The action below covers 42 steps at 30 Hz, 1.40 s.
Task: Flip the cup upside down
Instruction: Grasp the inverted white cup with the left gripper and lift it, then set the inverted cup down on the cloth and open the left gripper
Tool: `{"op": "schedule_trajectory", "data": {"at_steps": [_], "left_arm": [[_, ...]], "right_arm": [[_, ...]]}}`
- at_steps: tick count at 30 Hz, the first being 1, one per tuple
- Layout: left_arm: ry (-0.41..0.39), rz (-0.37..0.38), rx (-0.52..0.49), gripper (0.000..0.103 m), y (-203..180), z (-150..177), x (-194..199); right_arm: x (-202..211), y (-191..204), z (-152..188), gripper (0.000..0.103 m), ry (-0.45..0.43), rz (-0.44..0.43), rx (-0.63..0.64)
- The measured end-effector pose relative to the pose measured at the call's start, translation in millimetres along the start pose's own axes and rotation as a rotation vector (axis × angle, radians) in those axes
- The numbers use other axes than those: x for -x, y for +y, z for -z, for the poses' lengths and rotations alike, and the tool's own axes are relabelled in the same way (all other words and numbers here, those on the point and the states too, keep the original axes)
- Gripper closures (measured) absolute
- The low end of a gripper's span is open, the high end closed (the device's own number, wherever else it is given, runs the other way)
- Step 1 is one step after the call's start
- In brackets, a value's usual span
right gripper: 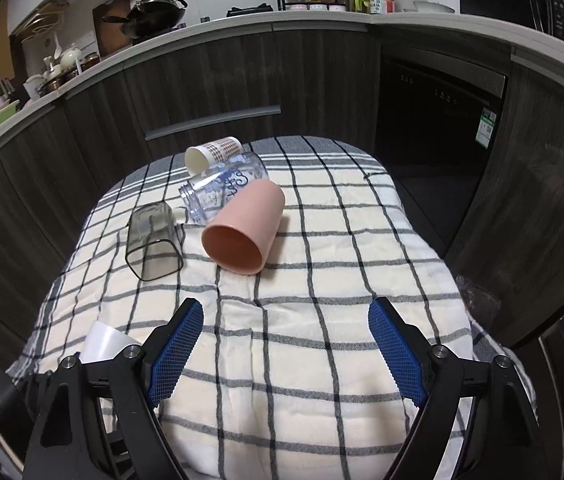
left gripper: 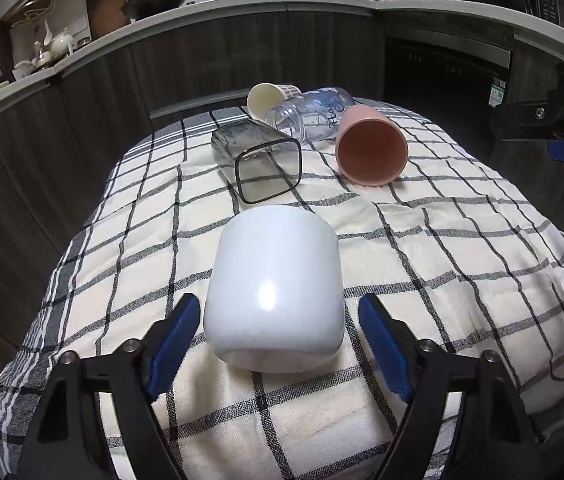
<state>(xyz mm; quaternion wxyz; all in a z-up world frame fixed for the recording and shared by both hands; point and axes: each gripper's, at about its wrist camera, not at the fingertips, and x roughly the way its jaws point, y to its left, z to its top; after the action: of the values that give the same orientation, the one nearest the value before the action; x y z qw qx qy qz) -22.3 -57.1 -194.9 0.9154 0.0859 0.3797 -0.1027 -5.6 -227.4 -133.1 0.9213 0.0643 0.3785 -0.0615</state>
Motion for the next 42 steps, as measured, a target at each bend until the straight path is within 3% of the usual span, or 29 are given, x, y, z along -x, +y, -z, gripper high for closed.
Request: {"op": "schedule_trajectory", "data": {"at_steps": [3,13,16,22,24,29,35,42], "left_arm": [[0.019,-0.007,0.005,0.036,0.7,0.1,-5.9],[0.053,-0.014,-0.012,0.036,3.7,-13.9,1.9],[0.158,0.013,-0.024,0.036,6.2,-28.6,3.9],[0.508,0.100,-0.096,0.036,7.3,-64.0,-3.8],[0.643,0.078,-0.137,0.036,6.5,-74.0,-12.3],[0.952,0.129,-0.109,0.036,4.9,-91.0,-42.0],[1.089,0.085,-0.180,0.036,-13.7,-97.9,-72.7],[1.114,0.081,-0.217,0.036,-29.6,-99.5,-97.8]], "right_arm": [[-2.1,-1.6,1.2,0.018,0.003,0.002,-0.006],[6.2,-0.6,-1.0,0.018,-0.012,-0.018,-0.012],[15.5,-2.7,-10.4,0.018,-0.012,-0.028,-0.043],[25.5,-6.1,-31.4,0.018,0.028,-0.112,-0.127],[21.0,-11.0,-37.8,0.018,0.064,-0.158,-0.187],[5.3,-27.0,-49.8,0.018,0.101,-0.227,-0.313],[-11.3,-43.1,-58.2,0.018,0.120,-0.240,-0.383],[-34.8,-63.6,-52.6,0.018,0.163,-0.227,-0.444]]}}
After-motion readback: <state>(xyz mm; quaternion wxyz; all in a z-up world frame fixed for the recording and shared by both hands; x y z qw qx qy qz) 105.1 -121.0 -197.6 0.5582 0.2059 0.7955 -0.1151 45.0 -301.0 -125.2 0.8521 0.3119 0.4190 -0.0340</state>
